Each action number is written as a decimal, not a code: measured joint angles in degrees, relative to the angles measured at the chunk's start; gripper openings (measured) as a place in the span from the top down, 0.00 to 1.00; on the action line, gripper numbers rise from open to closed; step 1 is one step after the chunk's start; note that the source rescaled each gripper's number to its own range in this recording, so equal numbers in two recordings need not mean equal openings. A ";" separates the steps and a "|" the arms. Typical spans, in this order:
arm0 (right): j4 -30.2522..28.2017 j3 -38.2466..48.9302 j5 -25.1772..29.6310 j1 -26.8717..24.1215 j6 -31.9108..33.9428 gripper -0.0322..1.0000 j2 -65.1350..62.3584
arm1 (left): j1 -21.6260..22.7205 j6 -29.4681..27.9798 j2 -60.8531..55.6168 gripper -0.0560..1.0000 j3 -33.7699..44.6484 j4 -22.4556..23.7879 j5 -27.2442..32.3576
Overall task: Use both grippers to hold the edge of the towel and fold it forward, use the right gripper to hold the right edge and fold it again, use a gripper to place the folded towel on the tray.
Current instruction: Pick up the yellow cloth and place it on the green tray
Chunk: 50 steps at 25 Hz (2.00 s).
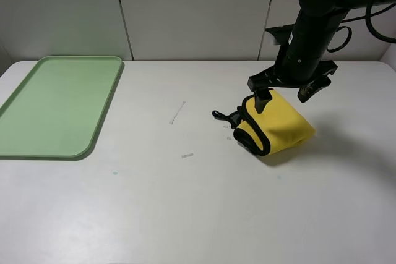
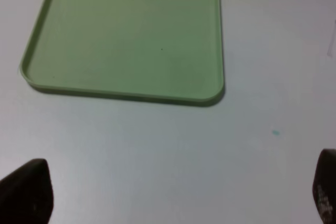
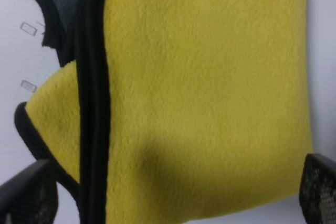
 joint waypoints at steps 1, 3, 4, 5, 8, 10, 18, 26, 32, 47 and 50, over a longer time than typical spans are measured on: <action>0.00 0.00 0.00 0.00 0.00 0.01 0.00 | 0.00 0.00 0.00 0.00 0.00 0.00 0.00; 0.02 0.00 0.00 0.00 0.00 0.00 0.00 | 0.00 0.00 0.00 0.00 0.00 0.00 0.00; 0.02 0.00 0.21 0.00 0.11 0.00 0.00 | 0.00 0.00 0.00 0.00 0.00 0.00 0.00; 0.02 0.00 1.00 0.00 0.10 0.00 0.00 | 0.00 0.00 0.00 0.00 0.00 0.00 0.00; 0.02 0.00 4.92 0.00 -0.26 0.00 -0.07 | 0.00 0.00 0.00 0.00 0.00 0.00 0.00; 0.07 0.00 8.30 0.00 -1.17 0.00 -0.89 | 0.00 0.00 0.00 0.00 0.00 0.00 0.00; 1.52 -0.06 17.95 0.00 -2.85 0.00 -9.37 | 0.00 0.00 0.00 0.00 0.00 0.00 0.00; 6.29 7.42 18.01 0.00 -2.87 0.00 -23.84 | 0.00 0.00 0.00 0.00 0.00 0.00 0.00; 6.83 15.19 18.07 0.00 -2.87 0.00 -36.97 | 0.00 0.00 0.00 0.00 0.00 0.00 0.00; 6.87 28.29 18.36 0.00 -2.87 0.00 -65.12 | 0.00 0.00 0.00 0.00 0.00 0.00 0.00; 6.87 30.68 18.01 0.00 -2.87 0.00 -72.79 | 0.00 0.00 0.00 0.00 0.00 0.00 0.00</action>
